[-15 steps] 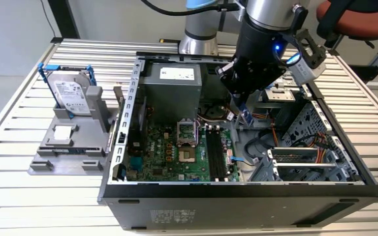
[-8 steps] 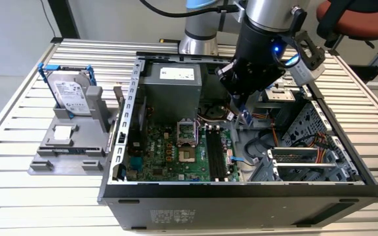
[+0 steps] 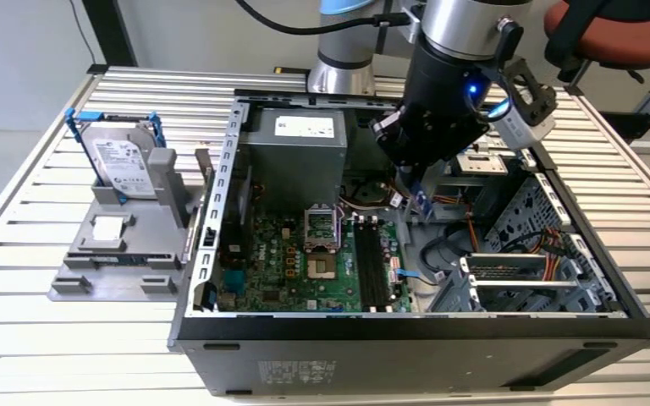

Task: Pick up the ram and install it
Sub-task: 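Insert the ram into the slot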

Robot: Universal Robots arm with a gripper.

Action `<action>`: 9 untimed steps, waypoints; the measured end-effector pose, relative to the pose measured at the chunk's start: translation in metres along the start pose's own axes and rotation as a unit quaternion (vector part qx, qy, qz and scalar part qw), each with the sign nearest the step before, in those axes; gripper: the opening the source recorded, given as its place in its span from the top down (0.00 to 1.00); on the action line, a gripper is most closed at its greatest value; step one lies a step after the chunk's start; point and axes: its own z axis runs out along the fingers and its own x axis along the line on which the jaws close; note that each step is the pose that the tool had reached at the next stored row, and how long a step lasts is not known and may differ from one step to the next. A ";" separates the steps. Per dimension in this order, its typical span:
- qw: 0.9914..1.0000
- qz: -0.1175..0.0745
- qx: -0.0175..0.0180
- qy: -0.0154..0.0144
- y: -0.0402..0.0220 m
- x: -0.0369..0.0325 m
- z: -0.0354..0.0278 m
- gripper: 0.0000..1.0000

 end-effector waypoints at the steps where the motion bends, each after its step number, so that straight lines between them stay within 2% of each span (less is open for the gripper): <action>1: 1.000 0.000 0.000 0.000 0.0000 0.0000 0.0002 1.00; 6: 1.000 0.000 0.000 0.000 0.0000 0.0000 0.0005 1.00; 9: 1.000 0.000 0.002 0.000 0.0001 0.0000 0.0019 1.00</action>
